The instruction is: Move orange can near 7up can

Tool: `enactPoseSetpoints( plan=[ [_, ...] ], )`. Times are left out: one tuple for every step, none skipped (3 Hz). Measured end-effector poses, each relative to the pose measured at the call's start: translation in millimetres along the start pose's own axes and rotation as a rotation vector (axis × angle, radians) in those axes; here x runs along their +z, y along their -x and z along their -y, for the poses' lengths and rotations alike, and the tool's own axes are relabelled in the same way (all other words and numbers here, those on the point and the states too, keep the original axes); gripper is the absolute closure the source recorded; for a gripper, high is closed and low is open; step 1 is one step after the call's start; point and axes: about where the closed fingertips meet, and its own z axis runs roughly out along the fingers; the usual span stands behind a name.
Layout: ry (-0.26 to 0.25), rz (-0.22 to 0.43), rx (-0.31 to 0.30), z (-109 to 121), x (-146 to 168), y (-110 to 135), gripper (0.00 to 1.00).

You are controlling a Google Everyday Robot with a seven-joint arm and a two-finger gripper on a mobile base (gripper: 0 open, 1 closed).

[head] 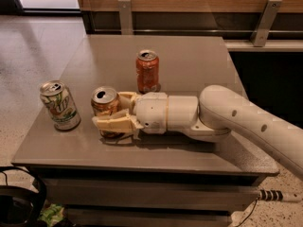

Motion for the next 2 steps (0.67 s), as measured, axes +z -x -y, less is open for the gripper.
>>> enactPoseSetpoints(
  plan=[
    [0.005,0.000,-0.002,-1.8,2.3,1.0,0.02],
    [0.007,0.000,-0.002,-2.2,2.9,1.2,0.00]
  ],
)
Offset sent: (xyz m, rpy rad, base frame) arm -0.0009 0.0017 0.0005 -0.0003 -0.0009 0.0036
